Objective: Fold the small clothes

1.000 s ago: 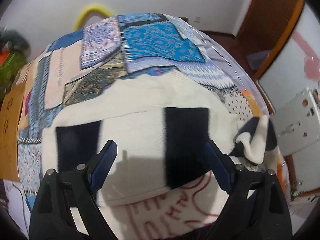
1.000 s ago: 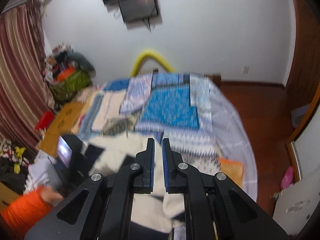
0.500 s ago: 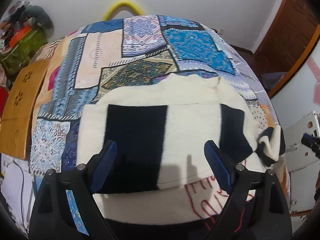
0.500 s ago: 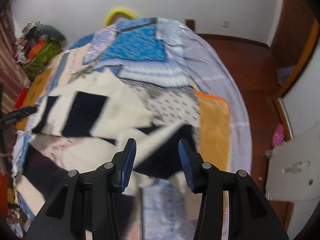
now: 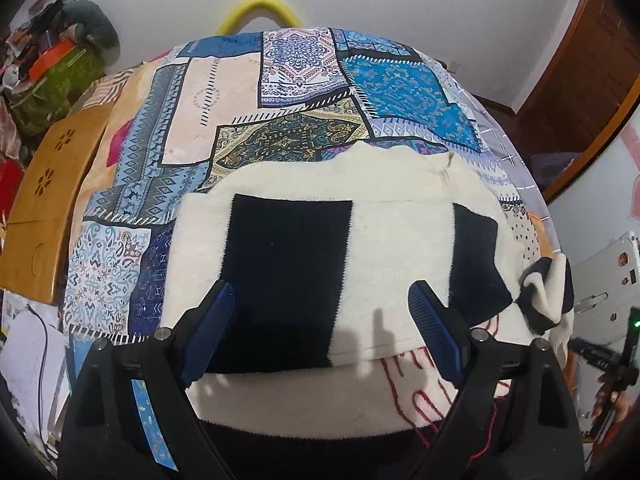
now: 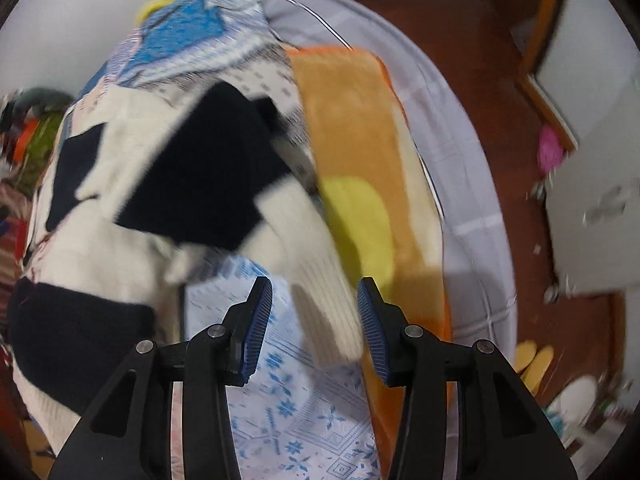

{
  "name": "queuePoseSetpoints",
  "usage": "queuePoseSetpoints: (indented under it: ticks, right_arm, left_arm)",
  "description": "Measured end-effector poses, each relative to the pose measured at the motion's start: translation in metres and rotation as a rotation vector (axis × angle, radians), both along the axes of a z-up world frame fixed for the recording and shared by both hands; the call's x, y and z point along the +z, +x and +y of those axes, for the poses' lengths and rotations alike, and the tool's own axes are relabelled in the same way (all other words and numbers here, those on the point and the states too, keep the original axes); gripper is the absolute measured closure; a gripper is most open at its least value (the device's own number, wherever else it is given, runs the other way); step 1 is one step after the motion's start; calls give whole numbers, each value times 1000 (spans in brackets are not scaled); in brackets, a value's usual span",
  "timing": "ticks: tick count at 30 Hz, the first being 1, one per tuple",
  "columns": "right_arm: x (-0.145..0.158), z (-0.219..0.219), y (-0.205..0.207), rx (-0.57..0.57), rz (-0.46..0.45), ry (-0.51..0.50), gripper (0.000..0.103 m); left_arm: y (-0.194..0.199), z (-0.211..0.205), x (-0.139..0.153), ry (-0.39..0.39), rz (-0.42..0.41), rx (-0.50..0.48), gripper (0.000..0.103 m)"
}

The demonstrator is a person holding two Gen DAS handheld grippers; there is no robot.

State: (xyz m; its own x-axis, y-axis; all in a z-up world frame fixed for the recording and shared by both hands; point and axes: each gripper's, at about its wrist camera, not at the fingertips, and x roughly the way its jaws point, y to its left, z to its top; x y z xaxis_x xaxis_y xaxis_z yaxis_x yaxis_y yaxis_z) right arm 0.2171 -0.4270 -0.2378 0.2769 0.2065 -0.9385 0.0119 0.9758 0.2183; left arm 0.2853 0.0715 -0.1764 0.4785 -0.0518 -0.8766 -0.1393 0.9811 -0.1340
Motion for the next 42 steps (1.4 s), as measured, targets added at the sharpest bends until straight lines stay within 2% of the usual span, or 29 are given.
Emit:
queuePoseSetpoints:
  ticks: [5,8,10,11,12,14,17,23,26,30,35,42]
  right_arm:
    - [-23,0,-10,-6,43,42,62]
    - [-27,7,-15,5,26,53,62]
    - [-31,12,-14,7,19,51,70]
    - [-32,13,-14,5,19,47,84]
    - [-32,13,-15,4,22,45,89]
    - [-27,12,-16,2,3,56,91]
    - [-10,14,-20,13,-49,80,92]
    - [62,37,-18,67,-228,151,93]
    - [99,59,-9,136,-289,203,93]
    - [139,107,4,265,-320,290,94]
    - [168,170,10,403,-362,297,94]
    - [186,244,33,520,-397,308,94]
  left_arm:
    - [-3,0,-3,0,7,8,14]
    - [-3,-2,-6,5,17,7,14]
    - [-3,-4,-6,8,20,4,14]
    - [-3,-5,-6,7,18,2,14]
    - [-4,-6,-5,6,16,0,14]
    - [-5,-8,-4,7,8,-6,14]
    - [-6,-10,-3,10,2,-14,14]
    - [-6,-13,-7,1,9,-21,14]
    - [-7,-13,-6,-4,1,-24,14]
    - [-10,-9,-3,-10,-10,-25,14]
    - [-17,3,3,-17,-32,-10,14]
    - [-29,26,9,-39,-53,12,14]
